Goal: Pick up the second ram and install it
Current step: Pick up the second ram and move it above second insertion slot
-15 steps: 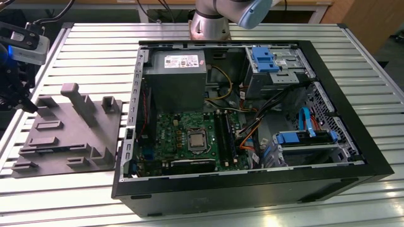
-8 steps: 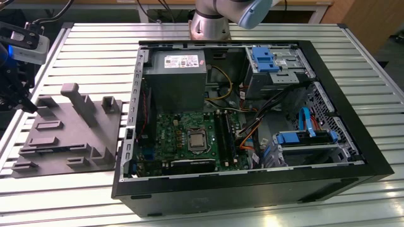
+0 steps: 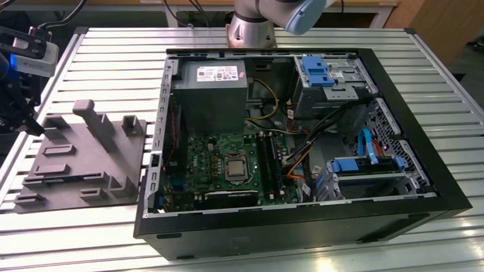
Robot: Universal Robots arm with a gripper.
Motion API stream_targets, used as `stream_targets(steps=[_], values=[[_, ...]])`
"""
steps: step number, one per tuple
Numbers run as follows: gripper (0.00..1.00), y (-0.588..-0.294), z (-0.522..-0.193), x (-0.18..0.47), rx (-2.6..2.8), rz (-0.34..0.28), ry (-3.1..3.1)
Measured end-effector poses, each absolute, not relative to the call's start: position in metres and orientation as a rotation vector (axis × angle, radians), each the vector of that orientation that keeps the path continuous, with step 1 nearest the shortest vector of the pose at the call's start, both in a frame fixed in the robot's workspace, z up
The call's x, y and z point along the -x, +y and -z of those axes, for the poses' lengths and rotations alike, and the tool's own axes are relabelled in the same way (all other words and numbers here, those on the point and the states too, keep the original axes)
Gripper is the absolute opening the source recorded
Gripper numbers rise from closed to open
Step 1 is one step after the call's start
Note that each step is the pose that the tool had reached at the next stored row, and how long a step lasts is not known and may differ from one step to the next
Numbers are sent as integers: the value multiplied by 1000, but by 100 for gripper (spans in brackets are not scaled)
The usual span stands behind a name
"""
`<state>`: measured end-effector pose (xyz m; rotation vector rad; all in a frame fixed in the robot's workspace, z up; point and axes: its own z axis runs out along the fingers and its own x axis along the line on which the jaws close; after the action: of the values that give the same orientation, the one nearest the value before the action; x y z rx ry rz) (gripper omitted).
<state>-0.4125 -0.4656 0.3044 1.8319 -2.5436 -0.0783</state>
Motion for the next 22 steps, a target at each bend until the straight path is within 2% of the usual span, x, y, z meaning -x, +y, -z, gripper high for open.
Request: stream_targets(steps=[22], values=[[11,-466,-301,413,-1914,78,-2481]])
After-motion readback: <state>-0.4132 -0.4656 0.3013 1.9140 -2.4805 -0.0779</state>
